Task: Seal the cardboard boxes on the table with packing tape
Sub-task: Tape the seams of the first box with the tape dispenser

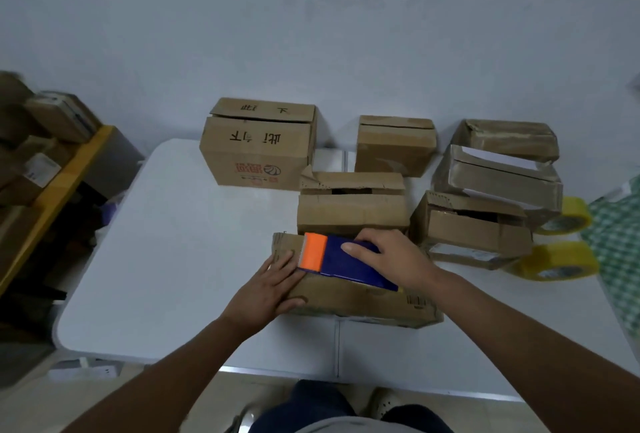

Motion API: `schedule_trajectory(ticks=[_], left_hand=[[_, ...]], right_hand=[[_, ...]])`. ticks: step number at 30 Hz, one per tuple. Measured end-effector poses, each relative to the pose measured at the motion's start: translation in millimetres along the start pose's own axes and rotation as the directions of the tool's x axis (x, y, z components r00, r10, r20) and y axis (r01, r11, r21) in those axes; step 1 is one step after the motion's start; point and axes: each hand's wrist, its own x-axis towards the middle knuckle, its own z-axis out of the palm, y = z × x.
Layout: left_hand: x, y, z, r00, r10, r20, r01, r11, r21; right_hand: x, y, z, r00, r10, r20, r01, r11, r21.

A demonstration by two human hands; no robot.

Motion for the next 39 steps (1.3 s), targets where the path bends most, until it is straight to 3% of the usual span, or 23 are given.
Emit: schedule_trajectory(ticks=[3, 6, 8, 9, 10, 11, 12, 13, 17, 19, 25, 28, 39], left_hand=[[0, -1, -4, 0.999, -0.028, 0.027, 0.03, 0.998, -0.063], [1, -6, -16, 0.999, -0.035, 0.025, 0.039, 0.979, -0.2], [5, 2, -31, 0.974, -0.217, -0.063, 0.18, 0.915, -0.362], [9, 11, -43, 0.905, -0.416, -0.09, 0.319, 0.802, -0.505], [13, 20, -54, 0.786, -0.618, -0.017, 0.438, 0.576, -0.69], [18, 28, -64, 0.682, -0.717, 0.148, 0.469, 0.272, -0.84], [23, 36, -71, 0.629, -0.708, 0.321, 0.443, -0.014, -0.897], [26, 40, -74, 0.625, -0.649, 0.433, 0.418, -0.19, -0.888], [35, 52, -80, 0.648, -0.491, 0.583, 0.407, -0.424, -0.809], [37, 51, -82, 0.643, -0.479, 0.598, 0.37, -0.489, -0.79], [37, 49, -88, 0.657, -0.477, 0.584, 0.302, -0.543, -0.783], [40, 52, -85, 0.672, -0.459, 0.581, 0.332, -0.515, -0.79], [50, 66, -81, 0.688, -0.29, 0.665, 0.345, -0.676, -0.652]], right_hand=[[2, 4, 8, 1.0, 0.008, 0.008, -0.008, 0.998, -0.064], [4, 5, 8, 1.0, 0.027, -0.007, -0.027, 0.999, -0.022], [5, 5, 6, 0.999, 0.033, -0.008, -0.033, 0.999, 0.006], [5, 5, 6, 1.0, 0.03, -0.009, -0.03, 0.999, 0.011], [5, 4, 6, 1.0, 0.025, -0.008, -0.025, 1.0, 0.01], [4, 4, 6, 1.0, 0.021, -0.006, -0.021, 1.0, 0.006], [3, 4, 6, 1.0, 0.02, -0.004, -0.02, 1.0, 0.003], [2, 4, 6, 1.0, 0.019, -0.002, -0.019, 1.0, 0.002], [3, 4, 5, 1.0, 0.015, 0.007, -0.015, 1.0, 0.0], [3, 5, 5, 1.0, 0.015, 0.012, -0.015, 1.0, 0.0], [1, 5, 2, 1.0, 0.002, 0.017, -0.002, 1.0, 0.006], [0, 7, 4, 1.0, -0.006, 0.011, 0.006, 1.0, 0.019], [-5, 14, 2, 0.999, -0.027, 0.022, 0.027, 0.999, 0.021]])
